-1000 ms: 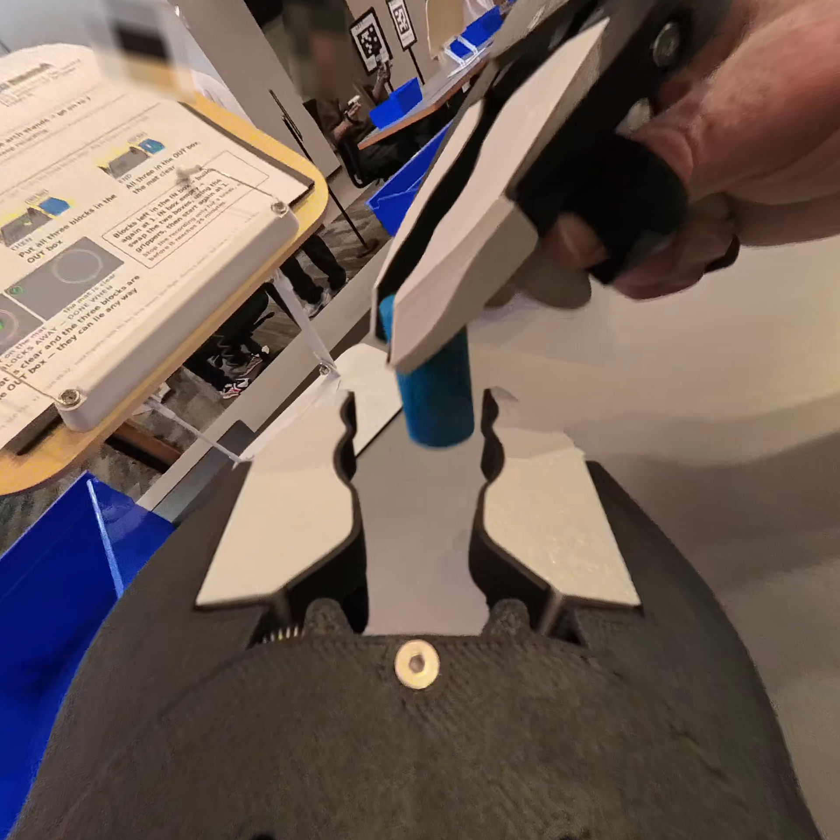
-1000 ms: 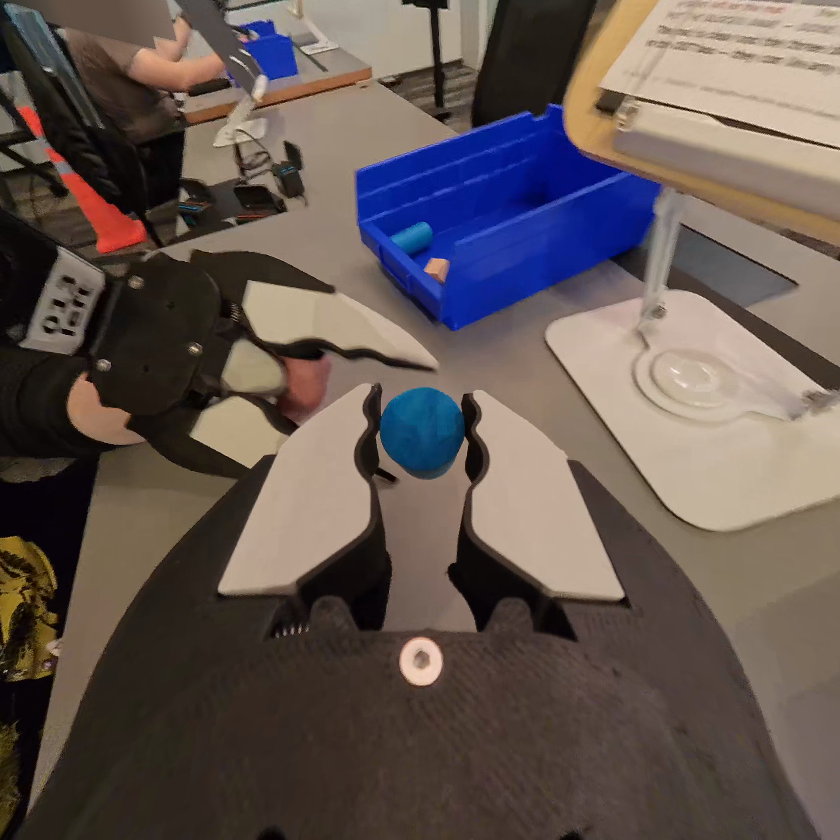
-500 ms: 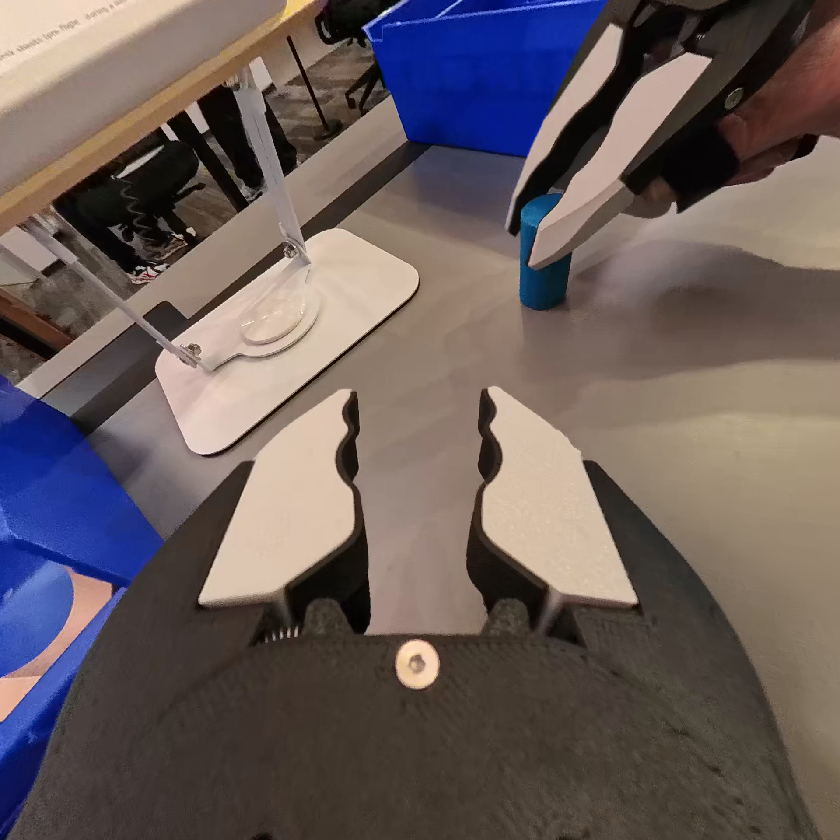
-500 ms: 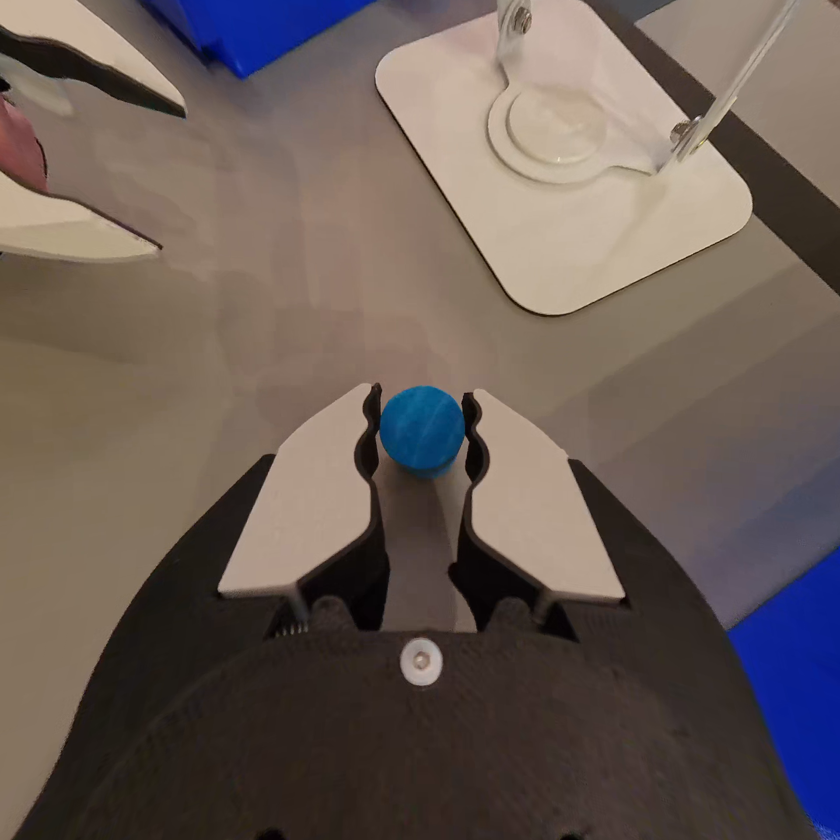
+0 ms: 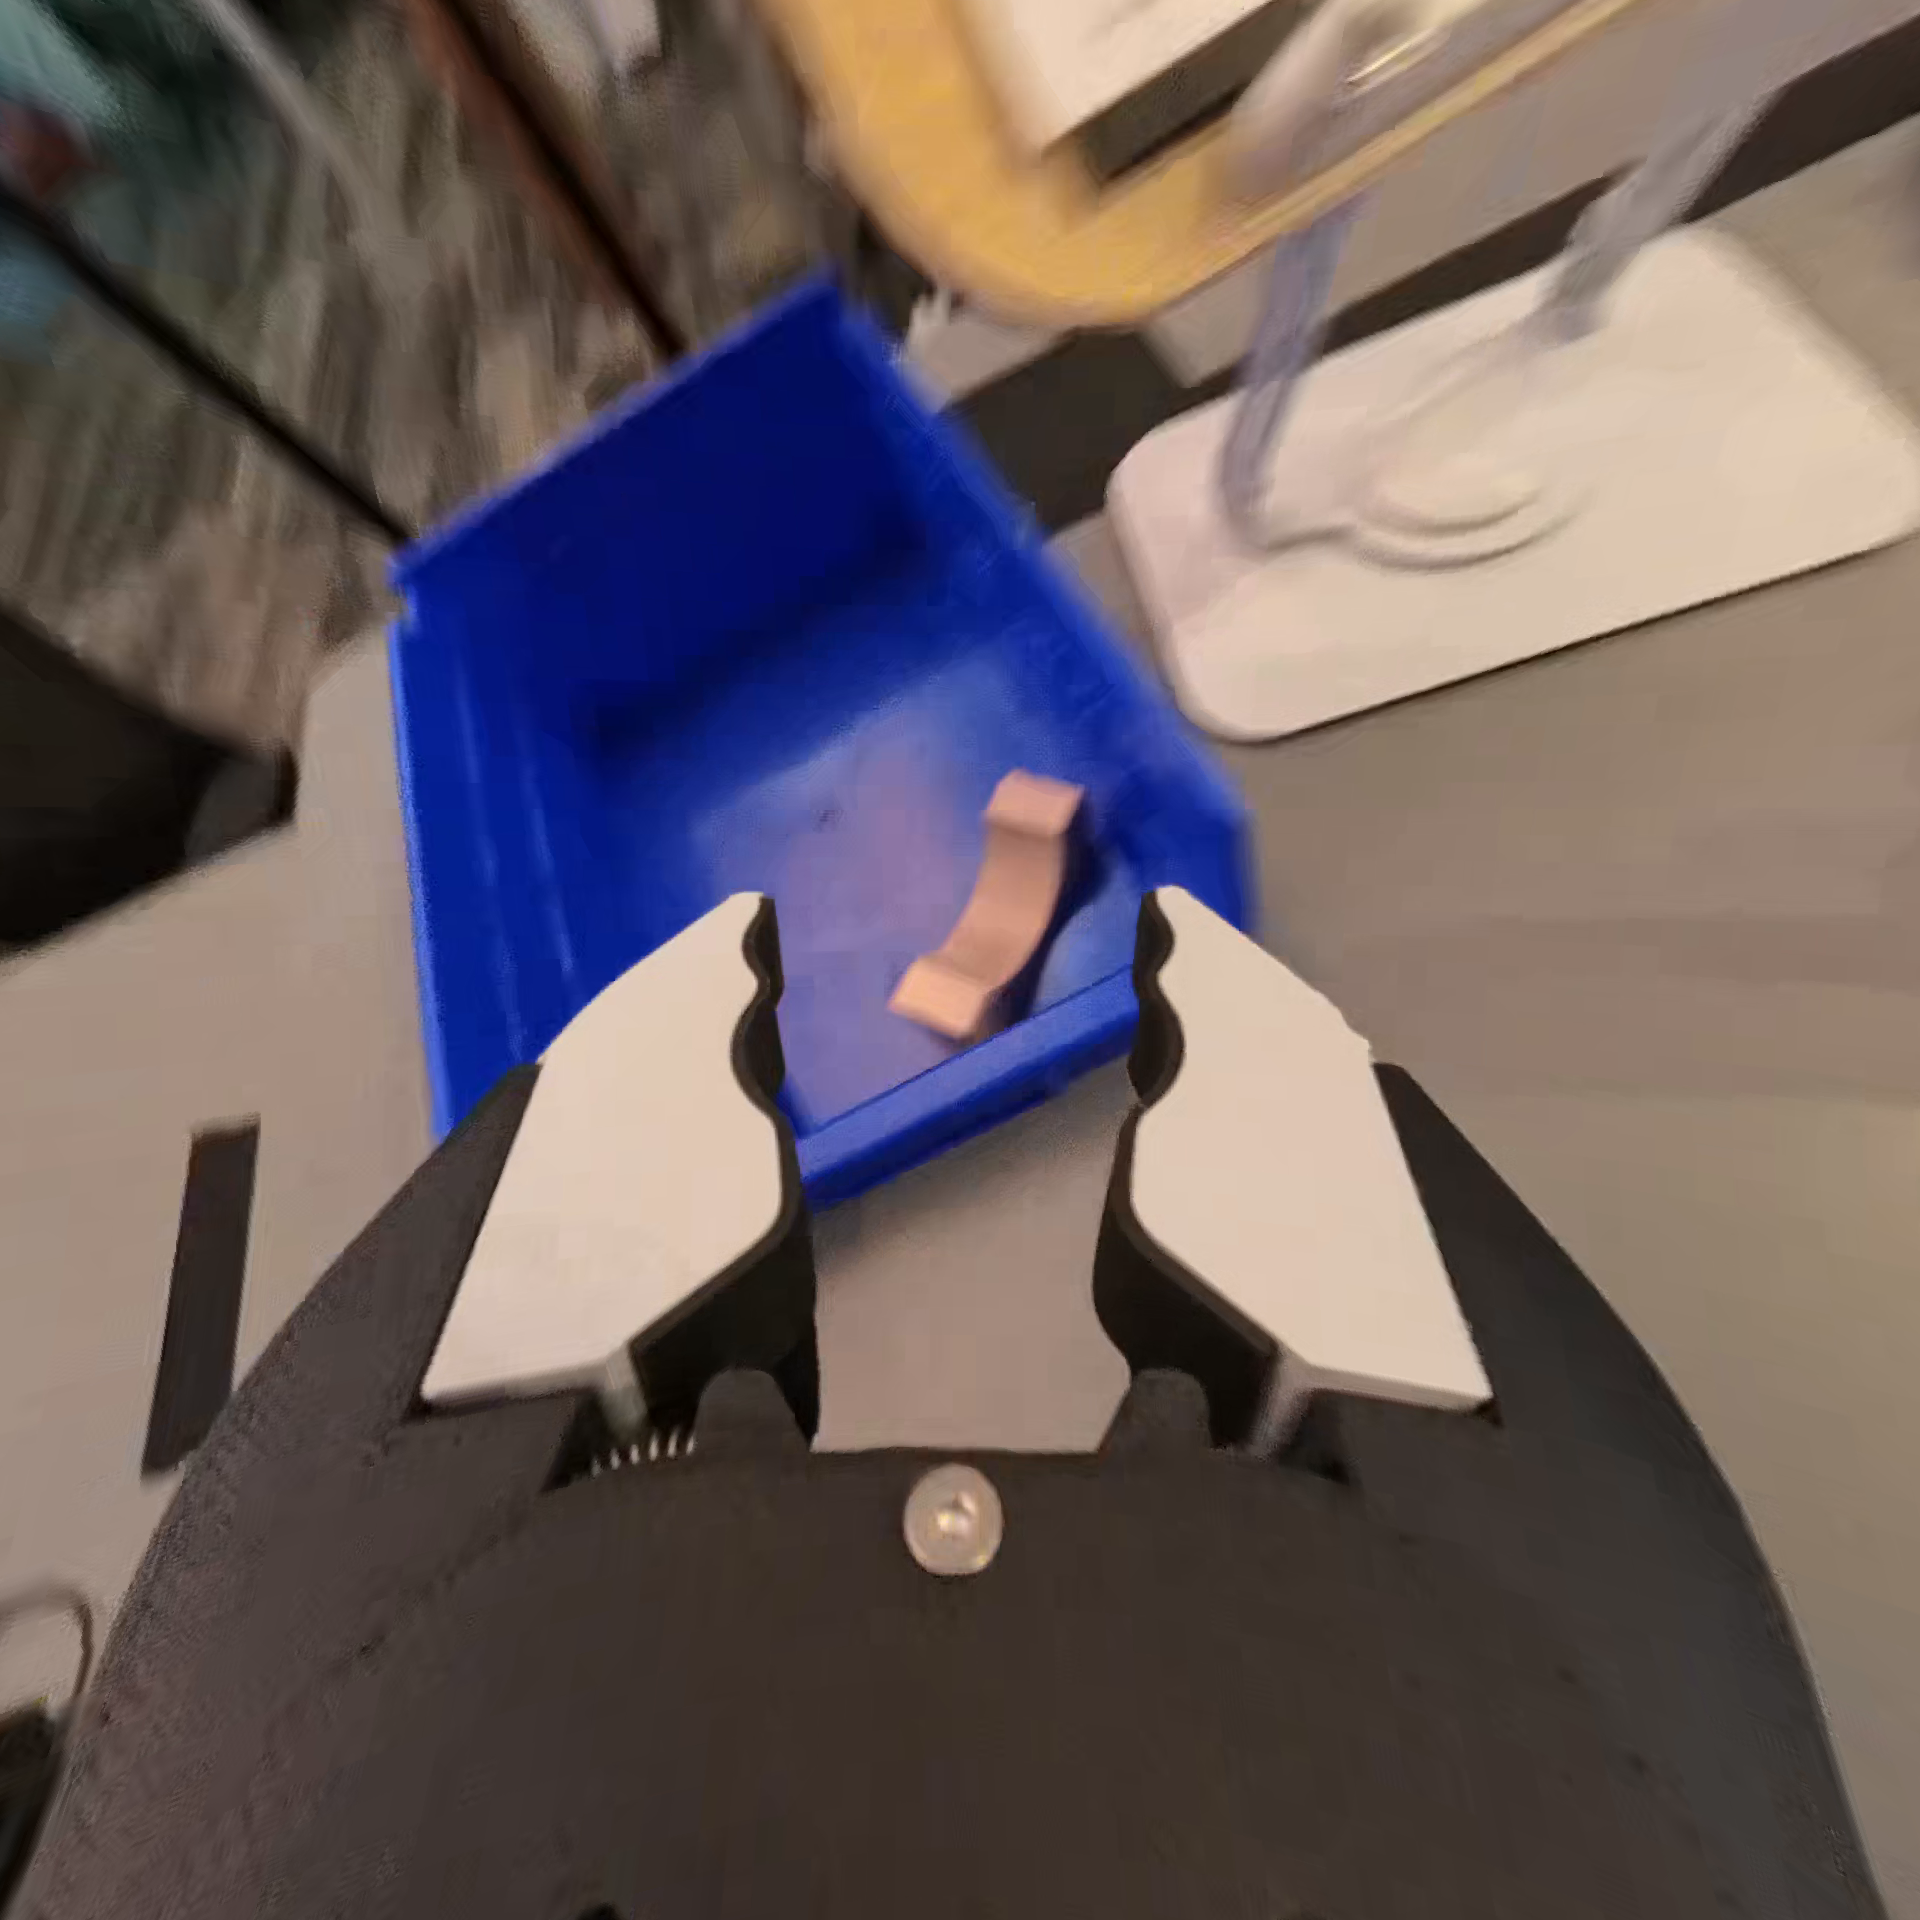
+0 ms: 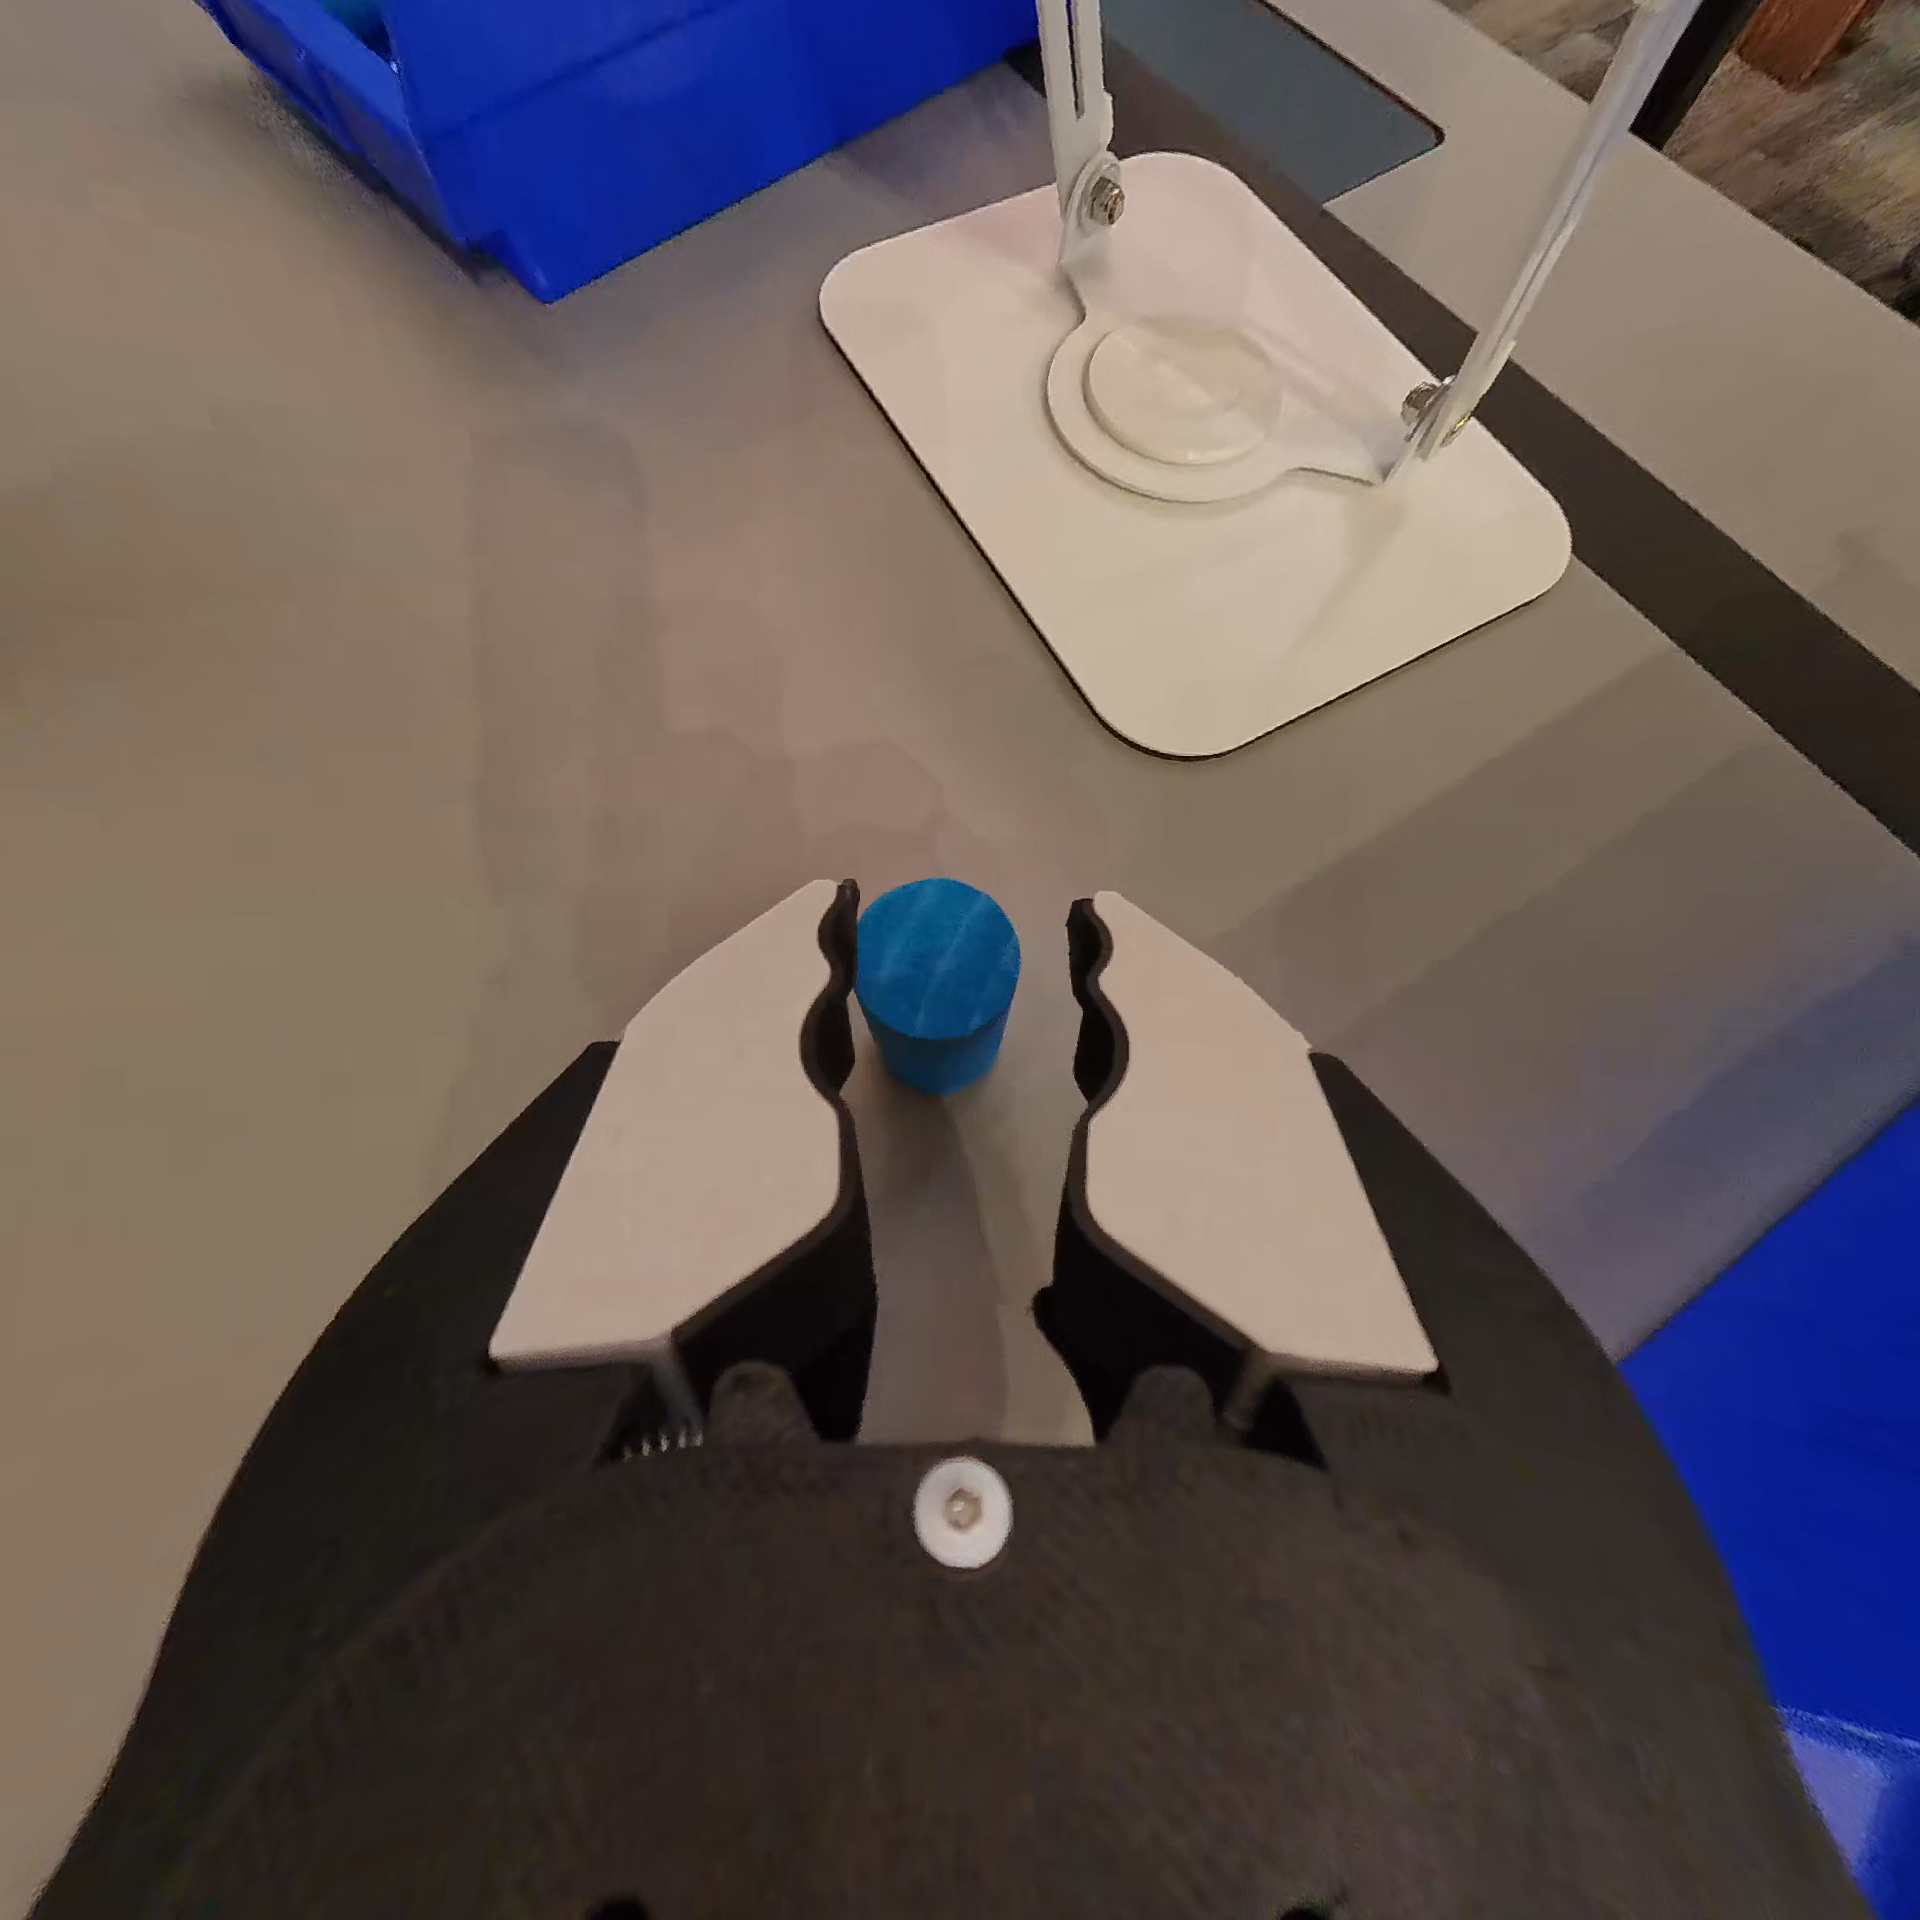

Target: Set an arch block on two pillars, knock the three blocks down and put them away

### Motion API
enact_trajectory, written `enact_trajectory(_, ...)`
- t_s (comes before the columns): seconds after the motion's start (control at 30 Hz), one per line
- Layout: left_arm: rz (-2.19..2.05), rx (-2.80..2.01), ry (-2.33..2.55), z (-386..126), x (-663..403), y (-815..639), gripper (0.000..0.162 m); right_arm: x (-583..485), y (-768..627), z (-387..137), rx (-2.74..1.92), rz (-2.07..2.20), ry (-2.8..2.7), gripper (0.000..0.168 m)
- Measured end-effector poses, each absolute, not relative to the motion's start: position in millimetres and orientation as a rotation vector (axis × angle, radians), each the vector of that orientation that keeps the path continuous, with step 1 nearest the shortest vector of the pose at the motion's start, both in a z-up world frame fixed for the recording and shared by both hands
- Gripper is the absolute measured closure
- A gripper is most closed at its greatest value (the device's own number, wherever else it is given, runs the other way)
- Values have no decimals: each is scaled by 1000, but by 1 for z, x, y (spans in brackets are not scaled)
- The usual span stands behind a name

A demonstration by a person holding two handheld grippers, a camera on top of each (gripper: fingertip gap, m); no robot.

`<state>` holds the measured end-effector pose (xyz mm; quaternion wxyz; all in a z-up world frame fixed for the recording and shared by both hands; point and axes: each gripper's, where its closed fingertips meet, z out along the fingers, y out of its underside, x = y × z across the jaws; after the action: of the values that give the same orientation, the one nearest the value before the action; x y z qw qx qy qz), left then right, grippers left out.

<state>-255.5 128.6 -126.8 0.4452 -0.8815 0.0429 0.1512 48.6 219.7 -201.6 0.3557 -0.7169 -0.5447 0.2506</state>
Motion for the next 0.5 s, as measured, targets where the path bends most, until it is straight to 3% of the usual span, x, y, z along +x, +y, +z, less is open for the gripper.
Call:
enact_trajectory(0.1,235,-2424,-57,-151,-307,129,104,47,219,-202,-1842,638,-1415,130)
enact_trajectory(0.2,151,-2649,-166,-177,-329,124,100,46,216,-206,-1841,624,-1434,131)
enact_trajectory(0.4,188,-2826,-292,-205,-353,129,109,45,215,-210,-1831,603,-1457,133)
enact_trajectory(0.5,204,-2867,-333,-218,-355,129,105,45,215,-208,-1825,614,-1452,133)
